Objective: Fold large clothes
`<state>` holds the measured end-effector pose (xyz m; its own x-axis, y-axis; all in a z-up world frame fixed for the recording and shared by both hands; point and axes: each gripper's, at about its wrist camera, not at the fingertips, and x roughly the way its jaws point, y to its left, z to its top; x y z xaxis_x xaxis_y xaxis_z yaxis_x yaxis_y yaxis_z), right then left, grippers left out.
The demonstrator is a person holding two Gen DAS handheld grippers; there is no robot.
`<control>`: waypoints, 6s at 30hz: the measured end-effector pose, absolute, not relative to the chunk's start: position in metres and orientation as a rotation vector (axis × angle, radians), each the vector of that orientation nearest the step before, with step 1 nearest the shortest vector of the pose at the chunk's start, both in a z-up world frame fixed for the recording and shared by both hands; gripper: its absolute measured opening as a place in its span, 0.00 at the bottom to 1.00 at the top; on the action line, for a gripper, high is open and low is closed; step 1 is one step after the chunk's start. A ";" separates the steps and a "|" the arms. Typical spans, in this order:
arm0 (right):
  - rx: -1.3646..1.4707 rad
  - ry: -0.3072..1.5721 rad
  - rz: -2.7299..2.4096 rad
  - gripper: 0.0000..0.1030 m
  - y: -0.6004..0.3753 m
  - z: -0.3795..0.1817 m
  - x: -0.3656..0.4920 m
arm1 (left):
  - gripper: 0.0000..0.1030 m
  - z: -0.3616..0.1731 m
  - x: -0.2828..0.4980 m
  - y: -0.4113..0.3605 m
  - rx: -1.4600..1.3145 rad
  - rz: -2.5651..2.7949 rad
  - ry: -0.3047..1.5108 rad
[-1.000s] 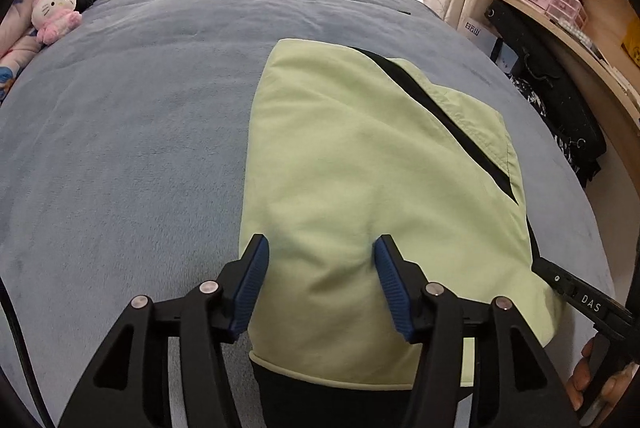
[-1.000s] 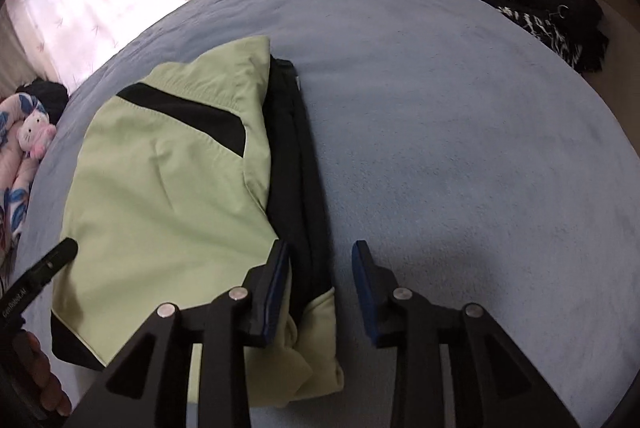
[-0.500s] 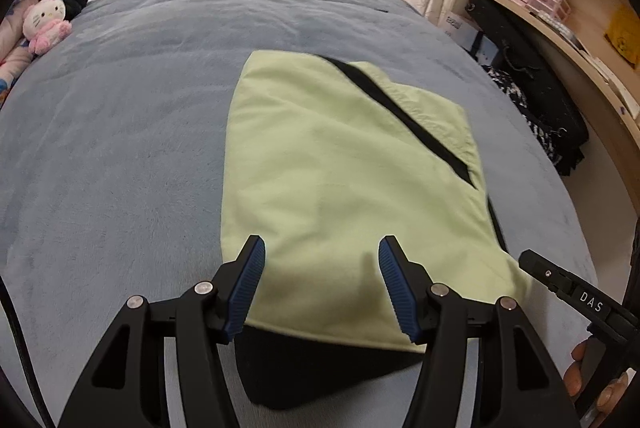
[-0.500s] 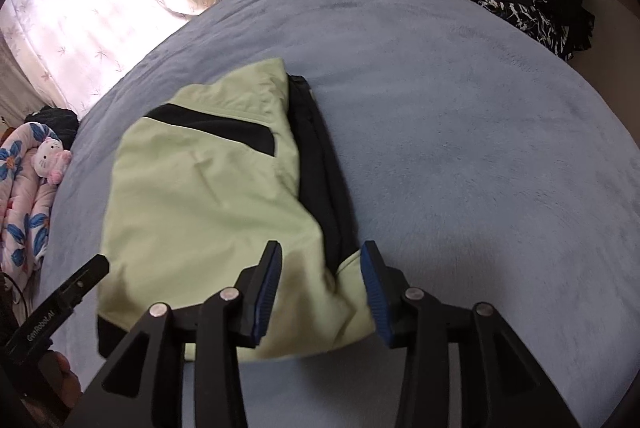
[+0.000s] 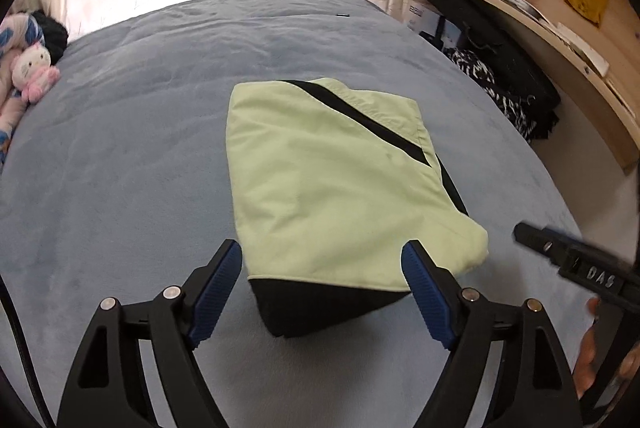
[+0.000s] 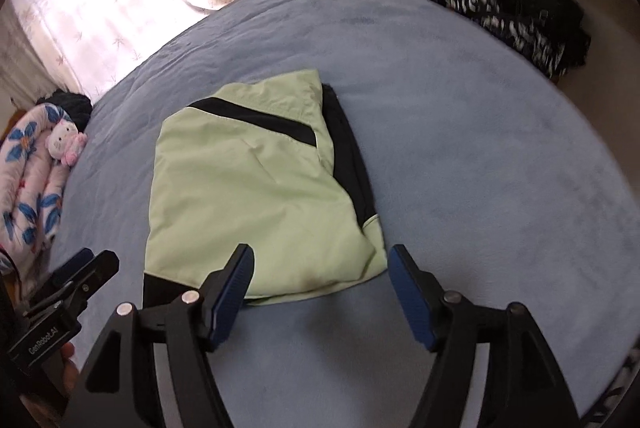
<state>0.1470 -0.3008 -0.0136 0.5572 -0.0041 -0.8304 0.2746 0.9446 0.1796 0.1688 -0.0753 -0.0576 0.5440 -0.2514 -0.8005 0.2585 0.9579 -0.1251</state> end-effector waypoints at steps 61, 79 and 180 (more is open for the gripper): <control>0.379 1.182 0.348 0.56 -0.336 -0.155 0.324 | 0.83 -0.206 0.326 -0.060 -0.281 -0.535 1.217; 0.293 1.128 0.208 0.13 -0.315 -0.125 0.303 | 0.30 -0.152 0.317 -0.105 -0.021 -0.385 1.149; 0.074 0.844 0.296 0.39 -0.011 0.026 0.275 | 0.76 -0.008 0.256 0.217 -0.040 0.108 0.933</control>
